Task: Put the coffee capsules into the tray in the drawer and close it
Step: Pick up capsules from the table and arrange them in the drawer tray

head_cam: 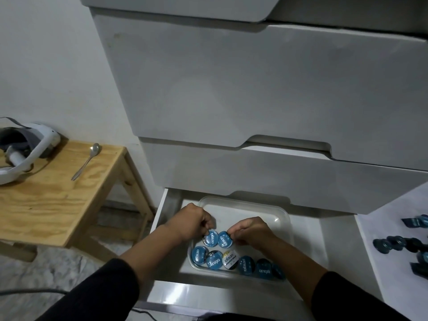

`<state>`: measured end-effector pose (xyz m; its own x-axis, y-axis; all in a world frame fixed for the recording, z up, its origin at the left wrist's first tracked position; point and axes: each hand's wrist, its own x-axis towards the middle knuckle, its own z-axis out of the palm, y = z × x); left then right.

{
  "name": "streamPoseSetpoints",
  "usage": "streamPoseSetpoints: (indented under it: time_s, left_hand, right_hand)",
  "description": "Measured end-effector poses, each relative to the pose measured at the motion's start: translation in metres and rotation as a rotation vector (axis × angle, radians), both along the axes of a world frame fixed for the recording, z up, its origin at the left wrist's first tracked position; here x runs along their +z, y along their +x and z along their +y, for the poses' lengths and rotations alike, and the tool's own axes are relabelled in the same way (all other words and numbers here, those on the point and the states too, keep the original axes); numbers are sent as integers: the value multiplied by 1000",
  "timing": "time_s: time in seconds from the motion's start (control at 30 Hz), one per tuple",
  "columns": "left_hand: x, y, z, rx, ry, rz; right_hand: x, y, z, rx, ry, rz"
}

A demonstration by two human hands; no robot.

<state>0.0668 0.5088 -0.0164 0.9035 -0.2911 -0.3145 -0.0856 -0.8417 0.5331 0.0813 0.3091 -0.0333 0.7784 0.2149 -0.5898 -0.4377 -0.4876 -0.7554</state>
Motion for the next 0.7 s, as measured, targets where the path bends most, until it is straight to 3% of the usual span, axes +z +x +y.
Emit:
streamPoseSetpoints:
  time_s: [0.7]
  left_hand:
    - [8,-9,3,42,141,9]
  right_hand:
    - [-3,-4,13,101,12,33]
